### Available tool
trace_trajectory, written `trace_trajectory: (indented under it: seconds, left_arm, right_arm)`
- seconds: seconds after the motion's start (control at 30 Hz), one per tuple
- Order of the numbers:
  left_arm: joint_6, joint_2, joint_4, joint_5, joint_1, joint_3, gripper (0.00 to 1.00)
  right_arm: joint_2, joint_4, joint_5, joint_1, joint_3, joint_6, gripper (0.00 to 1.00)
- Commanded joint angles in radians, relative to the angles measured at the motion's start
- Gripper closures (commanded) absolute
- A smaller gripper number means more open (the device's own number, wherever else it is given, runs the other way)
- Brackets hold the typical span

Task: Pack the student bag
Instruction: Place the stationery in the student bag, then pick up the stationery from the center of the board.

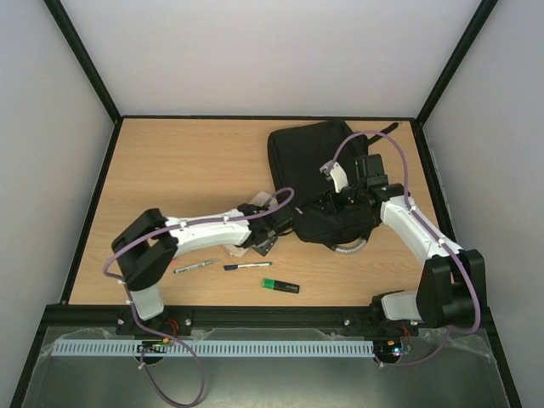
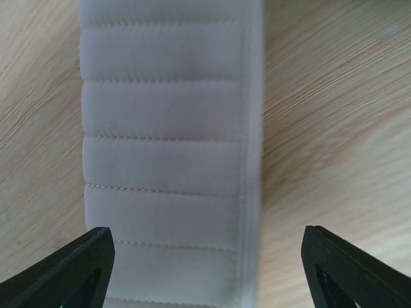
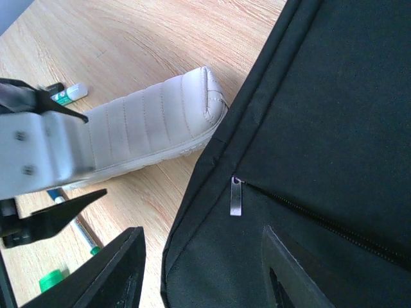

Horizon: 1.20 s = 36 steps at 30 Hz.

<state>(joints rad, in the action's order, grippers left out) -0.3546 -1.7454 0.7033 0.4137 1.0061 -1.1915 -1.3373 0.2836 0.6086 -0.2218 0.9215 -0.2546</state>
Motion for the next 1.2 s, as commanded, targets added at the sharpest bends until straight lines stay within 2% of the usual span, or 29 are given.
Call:
trace_trajectory:
  seconds: [0.0, 0.1, 0.2, 0.4, 0.63, 0.73, 0.87, 1.0, 1.17]
  left_arm:
    - [0.015, -0.091, 0.082, 0.165, 0.037, -0.022, 0.16]
    - [-0.013, -0.158, 0.112, 0.262, 0.055, -0.048, 0.15]
    - [-0.054, -0.22, 0.158, 0.355, 0.059, -0.079, 0.21]
    - [-0.061, -0.226, 0.159, 0.4, 0.06, -0.086, 0.54]
    - [-0.06, -0.082, 0.112, 0.327, 0.03, -0.057, 0.74]
    - [-0.057, -0.003, 0.101, 0.285, 0.016, -0.045, 0.81]
    - [-0.04, 0.134, 0.061, 0.189, 0.002, -0.029, 0.84]
    - [-0.007, 0.321, -0.074, -0.031, -0.018, 0.046, 0.88]
    - [-0.031, 0.535, -0.3, -0.298, -0.046, 0.197, 0.9]
  right_arm:
    - [-0.01, 0.014, 0.011, 0.002, -0.001, -0.012, 0.5]
    - [-0.012, 0.015, 0.011, 0.001, -0.001, -0.014, 0.5]
    - [-0.011, 0.015, 0.013, 0.003, -0.002, -0.014, 0.5]
    - [-0.016, 0.017, 0.011, 0.004, -0.001, -0.016, 0.5]
    - [-0.017, 0.016, 0.008, 0.003, -0.001, -0.014, 0.5]
    - [-0.003, 0.019, -0.003, 0.004, 0.004, -0.024, 0.5]
    - [0.025, 0.091, -0.019, 0.015, 0.049, -0.092, 0.5]
    - [0.07, 0.224, -0.092, 0.019, 0.068, -0.268, 0.5]
    - [0.21, 0.396, -0.224, 0.025, 0.003, -0.552, 0.45]
